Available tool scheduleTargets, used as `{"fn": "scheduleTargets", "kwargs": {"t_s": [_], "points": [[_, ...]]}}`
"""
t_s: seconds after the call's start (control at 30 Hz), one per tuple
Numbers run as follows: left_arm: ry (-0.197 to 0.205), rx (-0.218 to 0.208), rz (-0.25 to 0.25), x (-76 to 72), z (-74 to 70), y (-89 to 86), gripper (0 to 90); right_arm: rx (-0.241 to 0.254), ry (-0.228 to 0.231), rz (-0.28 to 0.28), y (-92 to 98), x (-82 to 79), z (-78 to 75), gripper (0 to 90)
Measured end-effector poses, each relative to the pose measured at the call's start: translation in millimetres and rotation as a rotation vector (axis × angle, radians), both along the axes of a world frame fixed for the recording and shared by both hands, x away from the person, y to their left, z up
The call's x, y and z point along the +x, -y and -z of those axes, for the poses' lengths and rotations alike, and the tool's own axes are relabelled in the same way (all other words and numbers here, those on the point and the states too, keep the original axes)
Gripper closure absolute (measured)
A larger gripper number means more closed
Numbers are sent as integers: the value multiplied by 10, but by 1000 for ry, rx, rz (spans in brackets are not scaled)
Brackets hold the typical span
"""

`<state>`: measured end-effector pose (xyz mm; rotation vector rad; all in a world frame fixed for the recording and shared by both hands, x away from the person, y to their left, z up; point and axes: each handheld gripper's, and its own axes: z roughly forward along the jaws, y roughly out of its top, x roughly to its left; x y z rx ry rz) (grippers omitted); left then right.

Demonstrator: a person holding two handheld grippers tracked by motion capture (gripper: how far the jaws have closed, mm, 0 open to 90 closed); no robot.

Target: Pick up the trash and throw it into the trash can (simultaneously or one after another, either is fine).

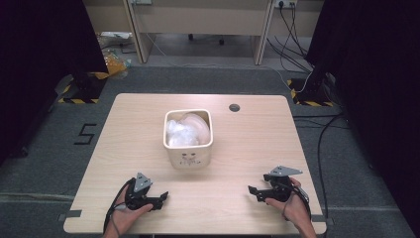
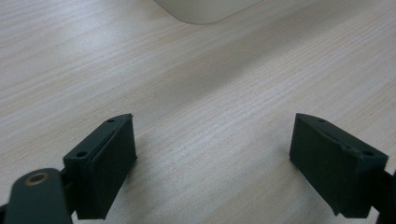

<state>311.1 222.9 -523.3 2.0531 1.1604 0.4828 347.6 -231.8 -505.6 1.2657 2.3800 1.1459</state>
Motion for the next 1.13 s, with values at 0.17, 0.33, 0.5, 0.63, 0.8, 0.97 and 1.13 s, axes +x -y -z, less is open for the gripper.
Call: {"fn": "scheduleTargets", "kwargs": {"t_s": [0.17,0.33,0.5,0.63,0.8,0.97,1.13], "points": [[0,0,0,0,0,0,136,-49,28,6,-5,-24,72,168],[0,0,0,-1,0,0,136,-116,84,7,-67,-75,109,151],[1,1,-1,-2,1,1,136,-145,95,4,-108,-88,116,137],[1,1,-1,-2,1,1,136,-147,95,2,-110,-87,116,135],[1,1,-1,-2,1,0,136,-147,95,2,-110,-87,117,135],[1,1,0,-2,1,0,136,-147,95,2,-110,-87,117,135],[1,1,0,-2,1,-1,136,-147,95,2,-110,-86,117,134]]}}
